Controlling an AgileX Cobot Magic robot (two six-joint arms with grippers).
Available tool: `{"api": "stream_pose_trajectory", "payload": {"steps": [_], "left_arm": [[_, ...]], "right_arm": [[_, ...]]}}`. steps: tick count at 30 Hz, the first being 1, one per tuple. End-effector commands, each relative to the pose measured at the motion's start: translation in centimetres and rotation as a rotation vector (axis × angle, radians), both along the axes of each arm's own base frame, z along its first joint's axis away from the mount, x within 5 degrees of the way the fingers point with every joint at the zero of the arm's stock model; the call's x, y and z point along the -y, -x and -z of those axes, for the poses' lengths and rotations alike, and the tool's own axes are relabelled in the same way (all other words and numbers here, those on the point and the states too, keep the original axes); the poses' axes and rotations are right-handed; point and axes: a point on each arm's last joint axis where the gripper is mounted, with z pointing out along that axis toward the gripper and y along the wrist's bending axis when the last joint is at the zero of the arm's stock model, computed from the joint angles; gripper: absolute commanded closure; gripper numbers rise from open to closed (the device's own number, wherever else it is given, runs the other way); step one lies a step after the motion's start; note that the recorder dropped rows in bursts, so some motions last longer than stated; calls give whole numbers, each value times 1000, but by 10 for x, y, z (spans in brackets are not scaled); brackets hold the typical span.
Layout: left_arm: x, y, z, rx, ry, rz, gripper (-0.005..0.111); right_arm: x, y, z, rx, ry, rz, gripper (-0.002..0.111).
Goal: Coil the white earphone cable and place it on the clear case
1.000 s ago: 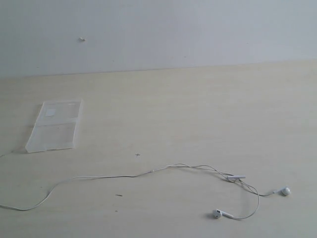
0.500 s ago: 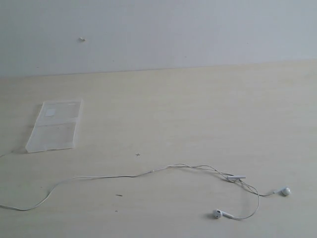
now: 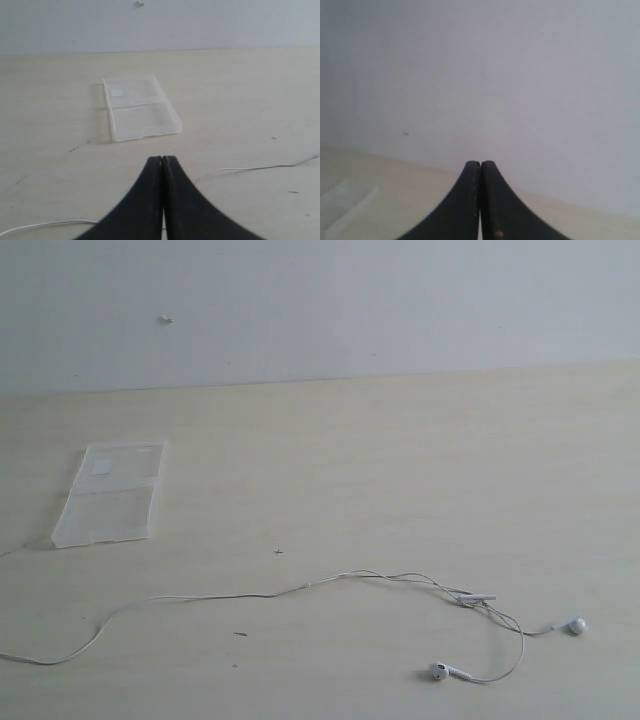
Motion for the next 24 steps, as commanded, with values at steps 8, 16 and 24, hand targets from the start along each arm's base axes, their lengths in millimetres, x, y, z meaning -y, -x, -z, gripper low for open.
{"api": "stream_pose_trajectory", "payload": {"steps": [8, 16, 24], "left_arm": [[0, 0, -1, 9, 2, -4, 107], [0, 0, -1, 9, 2, -4, 107], [0, 0, -1, 9, 2, -4, 107]], "right_arm": [[-53, -115, 60, -489, -63, -155, 108], [-69, -142, 108, -664, 36, -259, 108], [-111, -178, 119, -657, 314, -683, 71]]}}
